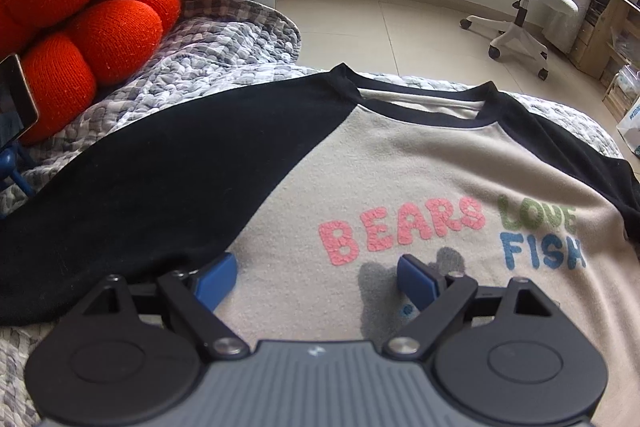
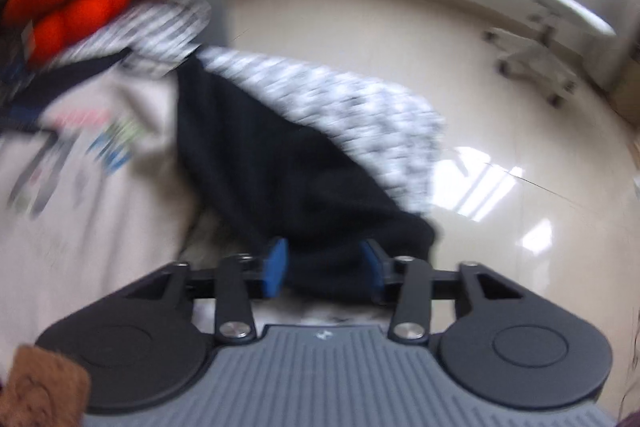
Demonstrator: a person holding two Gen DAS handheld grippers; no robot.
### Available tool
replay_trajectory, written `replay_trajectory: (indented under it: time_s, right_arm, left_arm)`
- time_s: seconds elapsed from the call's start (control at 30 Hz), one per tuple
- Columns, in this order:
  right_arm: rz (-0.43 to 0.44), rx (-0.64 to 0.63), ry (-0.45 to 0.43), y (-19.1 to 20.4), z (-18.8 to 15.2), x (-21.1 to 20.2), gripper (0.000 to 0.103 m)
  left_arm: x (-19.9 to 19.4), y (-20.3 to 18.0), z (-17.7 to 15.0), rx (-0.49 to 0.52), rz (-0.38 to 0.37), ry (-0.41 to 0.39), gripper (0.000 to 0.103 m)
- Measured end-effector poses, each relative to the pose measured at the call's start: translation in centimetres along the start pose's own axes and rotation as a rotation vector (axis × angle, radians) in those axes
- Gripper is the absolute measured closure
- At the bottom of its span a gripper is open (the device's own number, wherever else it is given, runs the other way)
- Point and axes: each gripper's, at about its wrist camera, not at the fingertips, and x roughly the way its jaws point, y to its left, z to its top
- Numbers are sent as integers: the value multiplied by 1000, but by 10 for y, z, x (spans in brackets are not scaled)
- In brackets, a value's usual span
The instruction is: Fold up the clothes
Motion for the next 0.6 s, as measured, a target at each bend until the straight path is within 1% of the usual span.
replay_trajectory:
  time_s: [0.03, 0.23, 0.47, 0.5, 0.53, 0.57, 0.6]
  right_arm:
    - [-24, 57, -24, -13, 2, -1, 55]
    - [2, -46, -48, 4, 22, 38, 55]
    - [34, -164, -76, 24, 45, 82, 55]
    - [38, -173, -77, 25, 48, 83, 62]
    - [42, -183, -77, 26, 51, 85, 79]
    - [46, -192, -78, 28, 53, 86, 101]
    - [50, -202, -78, 29, 56, 88, 101]
  left_arm:
    - [0, 0, 1, -3, 2, 0, 15]
    - [-1, 1, 4, -36, -10, -17, 14]
    - [1, 4, 3, -19, -24, -11, 14]
    - [1, 5, 3, -19, -27, -11, 14]
    - [0, 5, 3, -20, -30, -10, 14]
    - [0, 6, 3, -19, -33, -9, 14]
    - [0, 6, 4, -19, -35, -9, 15]
